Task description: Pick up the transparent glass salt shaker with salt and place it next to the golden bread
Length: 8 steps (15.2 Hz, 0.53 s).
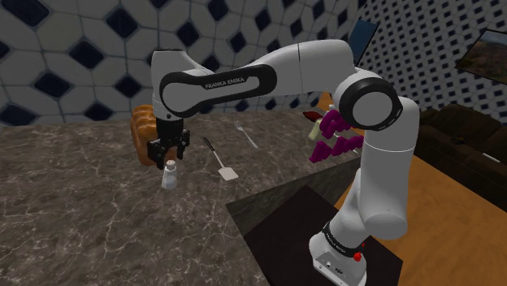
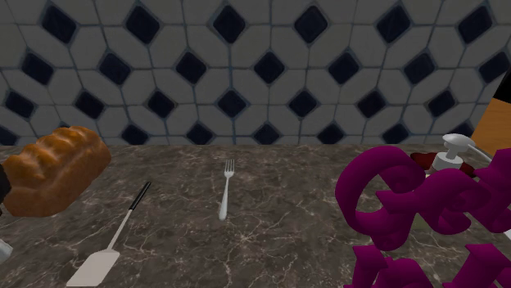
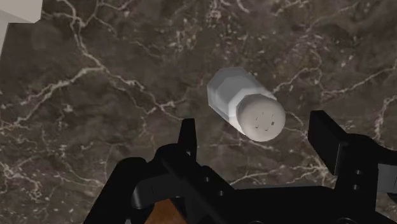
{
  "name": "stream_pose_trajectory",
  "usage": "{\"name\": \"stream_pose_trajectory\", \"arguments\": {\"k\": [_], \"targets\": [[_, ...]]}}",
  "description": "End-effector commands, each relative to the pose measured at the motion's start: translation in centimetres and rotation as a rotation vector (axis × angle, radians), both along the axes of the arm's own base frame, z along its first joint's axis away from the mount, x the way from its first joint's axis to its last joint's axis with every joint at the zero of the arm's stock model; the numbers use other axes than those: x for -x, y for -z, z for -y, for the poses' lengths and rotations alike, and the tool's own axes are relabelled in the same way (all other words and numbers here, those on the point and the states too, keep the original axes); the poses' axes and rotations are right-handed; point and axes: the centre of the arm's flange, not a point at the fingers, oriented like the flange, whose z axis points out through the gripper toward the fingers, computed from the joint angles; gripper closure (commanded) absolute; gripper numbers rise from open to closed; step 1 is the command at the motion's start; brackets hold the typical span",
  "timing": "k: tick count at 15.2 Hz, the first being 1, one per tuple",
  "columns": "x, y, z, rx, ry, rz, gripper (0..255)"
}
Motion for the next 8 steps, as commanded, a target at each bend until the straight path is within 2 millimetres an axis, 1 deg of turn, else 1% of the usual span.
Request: {"name": "stream_pose_trajectory", "arguments": {"k": [1,4,7,8], "targets": [[0.0,0.0,0.0,0.0,0.0,0.0,0],[0.0,0.0,0.0,0.0,0.0,0.0,0],[-0.5,-3.9,0.2,0.0,0.0,0.0,0],[-0.7,-4.9,0.2,0.0,0.0,0.0,0]]}}
